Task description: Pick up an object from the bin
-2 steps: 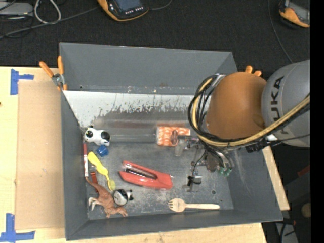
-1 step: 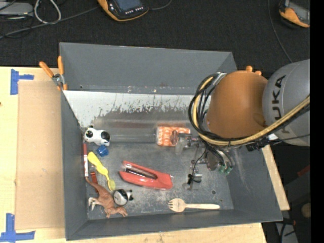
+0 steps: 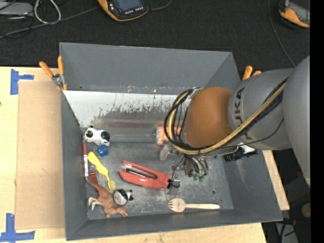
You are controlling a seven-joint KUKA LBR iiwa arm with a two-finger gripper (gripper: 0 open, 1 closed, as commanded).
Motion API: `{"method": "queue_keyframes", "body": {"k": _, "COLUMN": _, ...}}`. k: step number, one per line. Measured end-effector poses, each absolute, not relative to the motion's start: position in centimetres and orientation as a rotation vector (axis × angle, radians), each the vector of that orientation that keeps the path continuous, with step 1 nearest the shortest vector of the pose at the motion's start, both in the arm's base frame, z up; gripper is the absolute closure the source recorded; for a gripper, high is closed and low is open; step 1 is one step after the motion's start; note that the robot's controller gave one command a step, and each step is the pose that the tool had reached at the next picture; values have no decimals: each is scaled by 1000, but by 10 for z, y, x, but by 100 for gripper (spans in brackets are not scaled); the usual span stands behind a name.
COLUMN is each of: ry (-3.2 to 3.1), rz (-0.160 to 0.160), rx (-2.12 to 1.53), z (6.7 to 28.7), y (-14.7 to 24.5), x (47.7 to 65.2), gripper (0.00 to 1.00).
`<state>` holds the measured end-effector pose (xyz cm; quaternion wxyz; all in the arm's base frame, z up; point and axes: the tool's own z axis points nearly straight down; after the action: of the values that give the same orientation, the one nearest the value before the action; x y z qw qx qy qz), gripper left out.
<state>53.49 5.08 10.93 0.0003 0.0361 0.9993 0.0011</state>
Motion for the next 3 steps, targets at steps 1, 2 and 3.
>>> {"method": "queue_keyframes", "body": {"k": 1, "ry": 3146, "rz": 2, "rx": 153, "z": 72, "y": 56, "x": 534, "gripper": 0}}
{"method": "queue_keyframes", "body": {"k": 2, "ry": 3135, "rz": 4, "rx": 284, "z": 98, "y": 91, "x": 520, "gripper": 0}}
{"method": "queue_keyframes", "body": {"k": 3, "ry": 3150, "rz": 0, "rx": 153, "z": 67, "y": 83, "x": 525, "gripper": 0}}
